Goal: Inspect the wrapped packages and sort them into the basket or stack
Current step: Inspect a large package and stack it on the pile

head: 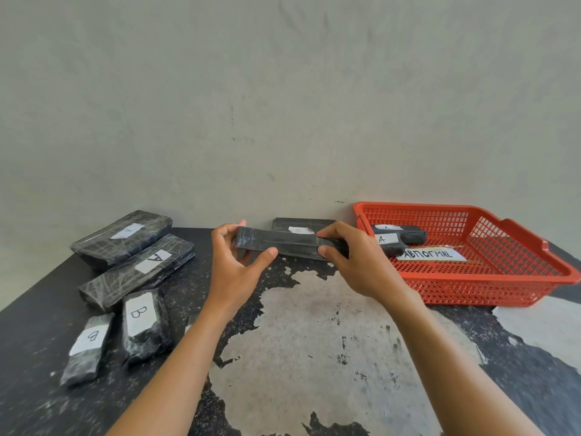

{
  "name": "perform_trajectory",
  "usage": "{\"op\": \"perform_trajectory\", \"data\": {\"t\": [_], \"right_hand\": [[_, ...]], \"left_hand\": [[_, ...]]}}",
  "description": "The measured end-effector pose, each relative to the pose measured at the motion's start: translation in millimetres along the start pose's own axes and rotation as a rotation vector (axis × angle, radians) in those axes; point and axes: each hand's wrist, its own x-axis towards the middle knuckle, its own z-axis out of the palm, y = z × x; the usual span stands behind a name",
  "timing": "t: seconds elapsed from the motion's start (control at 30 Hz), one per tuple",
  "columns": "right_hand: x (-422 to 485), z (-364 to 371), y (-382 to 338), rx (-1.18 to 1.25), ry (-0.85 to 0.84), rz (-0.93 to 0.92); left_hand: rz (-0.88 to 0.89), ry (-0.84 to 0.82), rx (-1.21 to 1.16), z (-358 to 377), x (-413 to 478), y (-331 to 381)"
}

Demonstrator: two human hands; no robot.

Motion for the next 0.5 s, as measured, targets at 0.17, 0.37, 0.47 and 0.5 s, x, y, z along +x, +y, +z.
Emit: {"op": "perform_trajectory", "data": {"t": [0.17, 0.37, 0.47, 0.5], "right_hand": [[-0.2, 0.9, 3.1, -0.020, 0.051, -0.048], [2.6, 5.3, 7.8, -0.053, 0.120, -0.162], [3.4, 3.4, 9.4, -0.045, 0.128, -0.186], [3.5, 2.9, 9.8, -0.042, 0.128, -0.188]], "left_hand": [[-0.016, 0.020, 0.058, -4.5, 1.1, -1.4], [-0.022, 0.015, 0.124, -6.0, 3.2, -1.6], [-0.037, 0.029, 0.107, -9.7, 5.1, 2.3], [-0.052, 0.026, 0.114, -12.2, 6.5, 2.7]]}}
